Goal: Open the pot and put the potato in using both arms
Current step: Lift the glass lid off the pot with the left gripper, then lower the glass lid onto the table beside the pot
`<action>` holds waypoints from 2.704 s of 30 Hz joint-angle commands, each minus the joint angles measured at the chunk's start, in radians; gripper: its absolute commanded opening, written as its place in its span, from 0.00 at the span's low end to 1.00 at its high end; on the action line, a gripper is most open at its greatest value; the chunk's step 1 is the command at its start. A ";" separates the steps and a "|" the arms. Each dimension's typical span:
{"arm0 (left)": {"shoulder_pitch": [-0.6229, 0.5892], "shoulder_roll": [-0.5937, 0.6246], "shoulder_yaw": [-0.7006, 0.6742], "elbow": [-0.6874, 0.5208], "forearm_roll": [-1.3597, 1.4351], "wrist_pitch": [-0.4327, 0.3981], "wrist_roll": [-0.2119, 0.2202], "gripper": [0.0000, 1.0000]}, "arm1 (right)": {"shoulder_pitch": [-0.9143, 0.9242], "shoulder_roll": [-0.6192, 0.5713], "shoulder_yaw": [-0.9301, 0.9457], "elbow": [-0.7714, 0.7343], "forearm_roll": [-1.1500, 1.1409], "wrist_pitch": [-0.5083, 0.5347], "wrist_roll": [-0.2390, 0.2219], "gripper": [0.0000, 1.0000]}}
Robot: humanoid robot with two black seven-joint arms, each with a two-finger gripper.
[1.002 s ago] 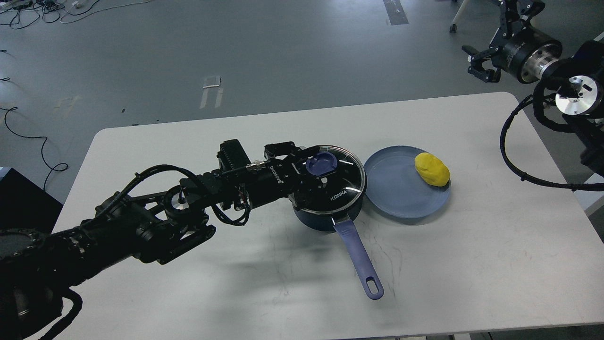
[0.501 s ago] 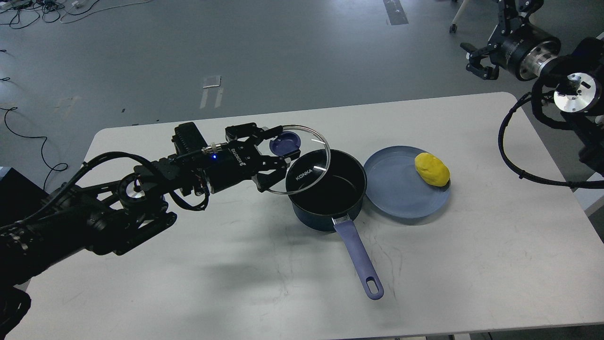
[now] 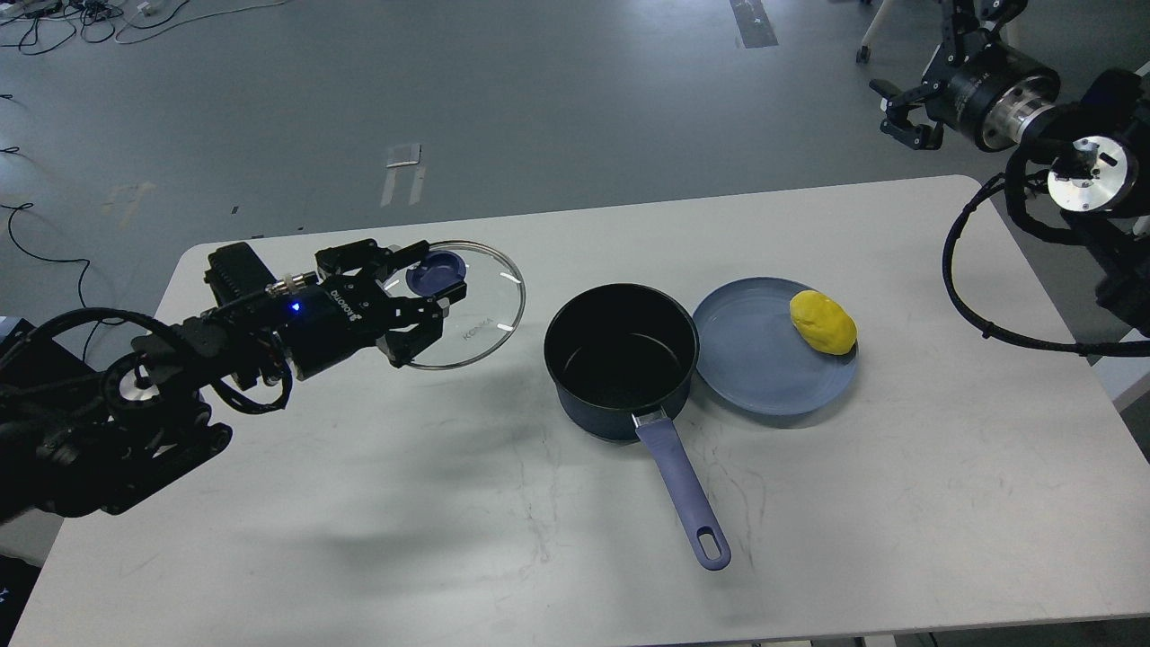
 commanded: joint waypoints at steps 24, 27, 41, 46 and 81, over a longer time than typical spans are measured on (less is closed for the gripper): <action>0.165 0.024 -0.012 0.072 -0.065 0.000 0.000 0.18 | 0.009 0.000 -0.014 0.003 0.000 -0.001 0.000 1.00; 0.166 0.022 -0.012 0.076 -0.066 0.000 0.000 0.18 | 0.011 0.000 -0.014 0.003 0.000 -0.001 0.000 1.00; 0.176 -0.028 0.004 0.107 -0.062 0.000 0.000 0.19 | 0.005 0.000 -0.014 0.001 0.000 -0.001 0.000 1.00; 0.177 -0.030 0.004 0.107 -0.062 0.000 0.000 0.20 | 0.006 0.001 -0.014 0.001 0.000 -0.001 0.000 1.00; 0.223 -0.079 0.001 0.130 -0.091 0.000 0.000 0.99 | 0.012 -0.006 -0.013 0.006 0.000 -0.003 0.002 1.00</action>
